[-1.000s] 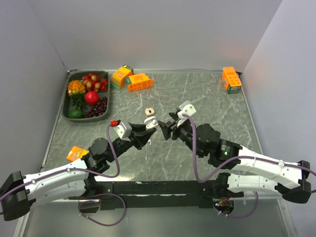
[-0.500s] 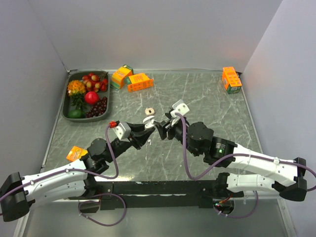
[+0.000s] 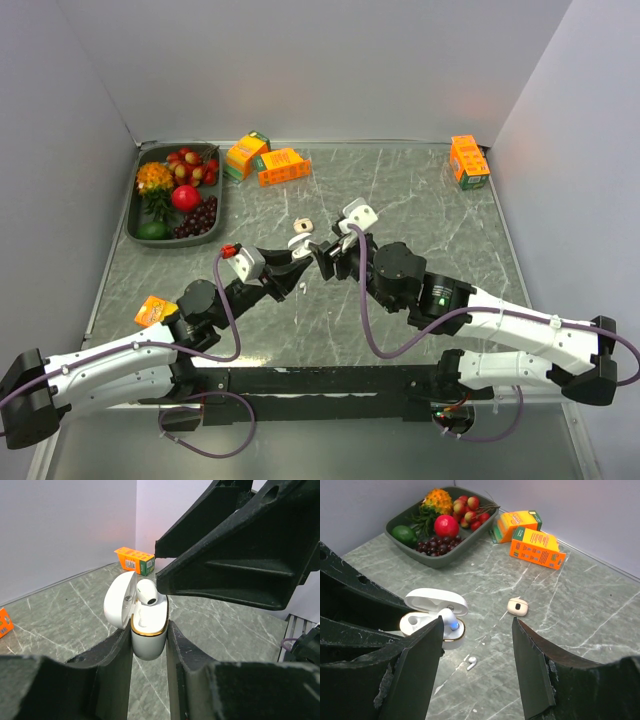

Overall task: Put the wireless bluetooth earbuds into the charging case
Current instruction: Pick up the earbud from the charging case.

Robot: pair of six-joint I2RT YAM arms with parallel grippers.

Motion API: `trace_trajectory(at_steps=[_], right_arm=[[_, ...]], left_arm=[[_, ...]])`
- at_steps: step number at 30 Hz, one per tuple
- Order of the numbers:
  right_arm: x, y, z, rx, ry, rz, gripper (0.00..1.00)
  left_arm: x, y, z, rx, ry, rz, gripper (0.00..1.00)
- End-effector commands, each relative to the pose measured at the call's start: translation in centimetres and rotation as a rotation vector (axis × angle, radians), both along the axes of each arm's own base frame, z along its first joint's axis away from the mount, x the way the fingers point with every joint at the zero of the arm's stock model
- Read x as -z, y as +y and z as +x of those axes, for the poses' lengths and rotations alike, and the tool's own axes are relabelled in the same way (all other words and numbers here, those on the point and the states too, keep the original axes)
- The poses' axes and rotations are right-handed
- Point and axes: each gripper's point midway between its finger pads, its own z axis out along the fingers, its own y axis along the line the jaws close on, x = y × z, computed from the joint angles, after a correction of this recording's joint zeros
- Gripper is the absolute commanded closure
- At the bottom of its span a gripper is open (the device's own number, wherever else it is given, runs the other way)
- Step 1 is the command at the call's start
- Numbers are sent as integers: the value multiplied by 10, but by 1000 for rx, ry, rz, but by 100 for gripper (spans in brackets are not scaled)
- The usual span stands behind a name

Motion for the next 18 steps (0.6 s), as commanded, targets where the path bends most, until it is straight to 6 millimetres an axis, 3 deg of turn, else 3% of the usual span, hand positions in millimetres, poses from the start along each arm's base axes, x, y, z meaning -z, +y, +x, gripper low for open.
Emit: trace_trajectory(at_steps=[1,9,17,18], right_arm=[[-27,-4,-1,-3,-26,87,35],[-38,-14,-3,14,-33,116,36],[-48,-5,-13,-58,-5,136,44],[-41,-3,-13,-66,16,105,44]], left_arm=[[-21,2,-8,25,-51,-56,99],[-21,4,-7,17,-57,-57,99],[-21,3,-8,22,-56,-54,99],[-22,4,-8,20,-57,-56,99]])
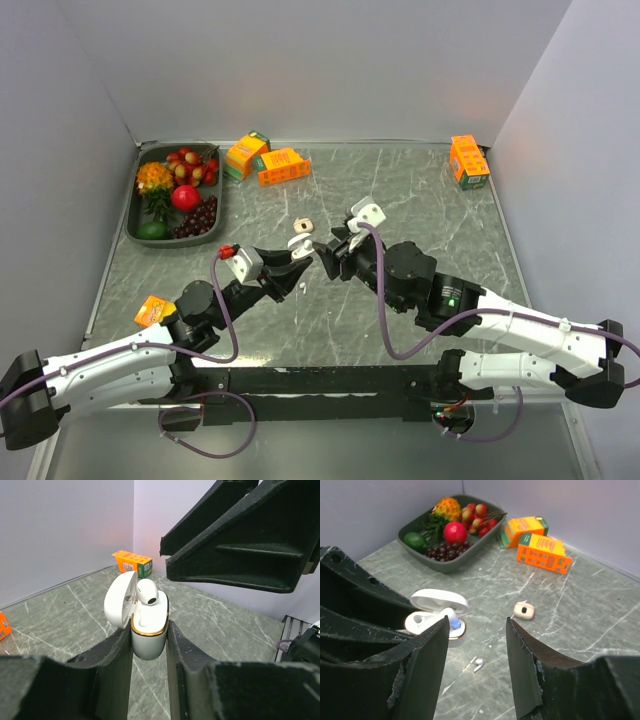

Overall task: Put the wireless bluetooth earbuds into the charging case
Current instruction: Pick up the earbud from the charging case.

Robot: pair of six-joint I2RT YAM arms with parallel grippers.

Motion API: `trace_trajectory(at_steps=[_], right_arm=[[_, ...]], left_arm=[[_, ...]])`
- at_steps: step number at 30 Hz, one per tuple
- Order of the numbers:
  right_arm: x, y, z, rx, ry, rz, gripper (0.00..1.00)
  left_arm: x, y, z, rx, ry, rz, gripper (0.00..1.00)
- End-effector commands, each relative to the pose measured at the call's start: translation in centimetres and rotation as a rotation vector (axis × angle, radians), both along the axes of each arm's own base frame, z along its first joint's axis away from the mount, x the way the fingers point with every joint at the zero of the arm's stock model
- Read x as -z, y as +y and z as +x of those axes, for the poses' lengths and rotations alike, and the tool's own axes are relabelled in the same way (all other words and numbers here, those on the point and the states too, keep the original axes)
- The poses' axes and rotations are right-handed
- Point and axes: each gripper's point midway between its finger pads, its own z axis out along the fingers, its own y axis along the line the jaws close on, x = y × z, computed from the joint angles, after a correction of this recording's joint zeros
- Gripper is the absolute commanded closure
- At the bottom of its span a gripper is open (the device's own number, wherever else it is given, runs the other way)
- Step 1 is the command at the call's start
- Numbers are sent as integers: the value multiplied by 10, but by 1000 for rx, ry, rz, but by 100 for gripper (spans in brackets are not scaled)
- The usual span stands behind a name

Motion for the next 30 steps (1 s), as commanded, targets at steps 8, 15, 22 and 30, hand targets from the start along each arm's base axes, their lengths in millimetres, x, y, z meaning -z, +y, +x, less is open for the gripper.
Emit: trace_trajectory(at_steps=[8,15,22,30], right_arm=[[-40,3,-14,-80,83,78,39],[-36,1,-9,-32,127,86,41],[-30,0,-10,-26,152,72,41],[-25,8,-9,-30,180,49,41]], left_arm=[[-16,4,-4,7,-43,-51,99],[-18,3,-4,5,-44,-50,99],[-15,3,-3,0,-35,-47,99],[-17,1,-3,5,-31,-50,99]])
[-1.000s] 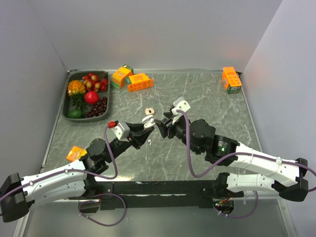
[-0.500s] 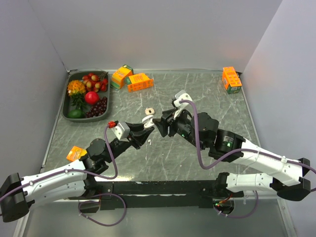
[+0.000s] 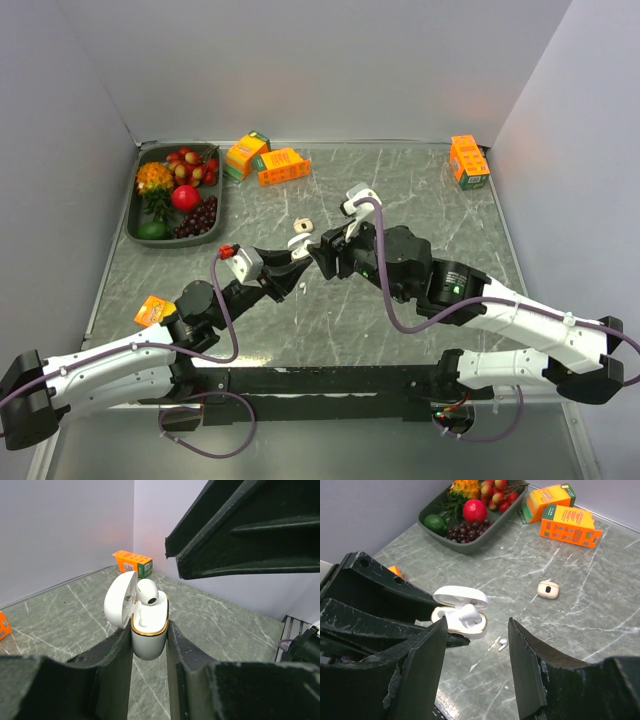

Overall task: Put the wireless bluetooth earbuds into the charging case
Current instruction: Pick up the earbud from the charging case.

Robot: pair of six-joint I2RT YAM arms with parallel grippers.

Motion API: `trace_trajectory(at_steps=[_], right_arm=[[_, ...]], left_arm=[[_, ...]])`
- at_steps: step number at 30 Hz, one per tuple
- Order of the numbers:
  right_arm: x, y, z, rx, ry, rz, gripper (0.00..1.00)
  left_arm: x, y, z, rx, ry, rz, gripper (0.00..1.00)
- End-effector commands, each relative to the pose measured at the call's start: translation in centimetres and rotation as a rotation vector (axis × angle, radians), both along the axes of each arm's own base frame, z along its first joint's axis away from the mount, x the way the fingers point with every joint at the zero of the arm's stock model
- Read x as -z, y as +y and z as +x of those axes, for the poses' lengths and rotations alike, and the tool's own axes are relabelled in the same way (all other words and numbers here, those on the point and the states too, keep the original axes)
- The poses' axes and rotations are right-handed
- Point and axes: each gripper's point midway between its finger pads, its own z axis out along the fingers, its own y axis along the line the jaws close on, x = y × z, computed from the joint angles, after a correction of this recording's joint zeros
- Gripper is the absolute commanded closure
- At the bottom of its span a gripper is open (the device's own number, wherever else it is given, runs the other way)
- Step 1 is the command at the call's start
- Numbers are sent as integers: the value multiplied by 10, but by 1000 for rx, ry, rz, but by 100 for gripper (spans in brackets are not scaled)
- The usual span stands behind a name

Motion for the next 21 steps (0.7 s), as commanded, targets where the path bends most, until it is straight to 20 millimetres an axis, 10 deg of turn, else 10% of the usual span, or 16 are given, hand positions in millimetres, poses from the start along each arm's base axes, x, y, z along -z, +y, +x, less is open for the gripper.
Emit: trace_trajectory(at_steps=[1,21], right_arm=[[-17,3,3,15,5,37,41],[-3,12,10,23,34,-25,48]], left_arm=[[-16,1,-2,4,-32,-48,99],[-19,3,-4,9,-28,-60,99]])
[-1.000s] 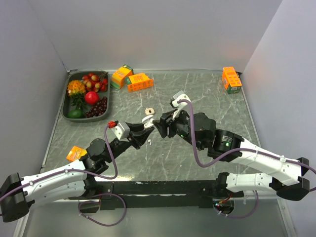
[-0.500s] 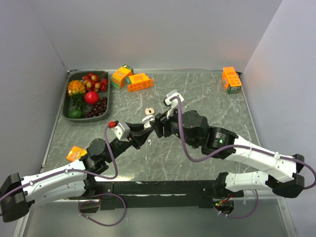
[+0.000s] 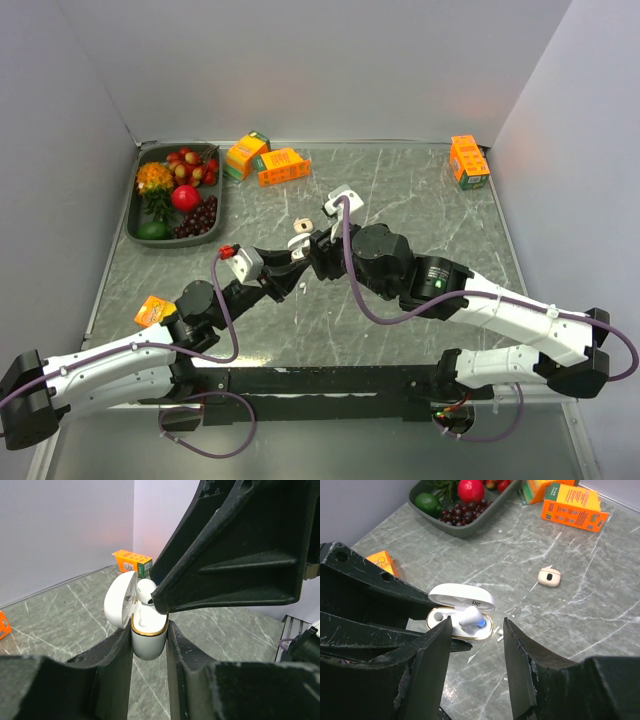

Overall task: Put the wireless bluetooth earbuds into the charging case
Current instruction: Pick up the earbud from the charging case.

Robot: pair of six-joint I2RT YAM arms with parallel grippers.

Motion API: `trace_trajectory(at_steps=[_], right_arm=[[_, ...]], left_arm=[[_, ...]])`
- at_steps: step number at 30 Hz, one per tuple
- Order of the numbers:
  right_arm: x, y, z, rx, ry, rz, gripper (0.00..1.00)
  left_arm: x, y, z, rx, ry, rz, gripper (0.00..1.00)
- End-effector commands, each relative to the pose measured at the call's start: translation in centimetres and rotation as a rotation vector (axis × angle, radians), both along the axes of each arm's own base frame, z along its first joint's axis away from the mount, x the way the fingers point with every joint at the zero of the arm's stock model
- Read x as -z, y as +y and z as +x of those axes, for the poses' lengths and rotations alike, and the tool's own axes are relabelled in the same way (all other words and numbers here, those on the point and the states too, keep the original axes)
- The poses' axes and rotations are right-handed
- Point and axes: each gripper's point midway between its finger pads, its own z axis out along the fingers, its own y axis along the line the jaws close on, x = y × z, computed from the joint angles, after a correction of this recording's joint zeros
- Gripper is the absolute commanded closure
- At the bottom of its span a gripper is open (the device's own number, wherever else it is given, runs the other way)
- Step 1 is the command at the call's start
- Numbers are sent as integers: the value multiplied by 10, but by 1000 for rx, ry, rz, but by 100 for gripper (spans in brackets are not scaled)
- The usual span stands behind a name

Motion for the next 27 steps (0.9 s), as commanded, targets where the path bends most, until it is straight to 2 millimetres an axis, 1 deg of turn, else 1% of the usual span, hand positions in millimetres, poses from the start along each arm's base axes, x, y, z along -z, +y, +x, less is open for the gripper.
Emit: trace_trajectory(at_steps=[1,17,22,27], right_arm=[[-23,-2,5,19,-16,47,49],[-20,0,10,9,-5,58,54],[-19,0,11,9,0,56,58],[-21,-4,12,17,-8,66,72]], left_arm=[[-20,3,-4,10,-30,-62,99],[-20,3,-5,14,-31,-57,99],[-20,2,-5,16,-33,-56,99],[-20,2,-5,13,-32,-54,99]])
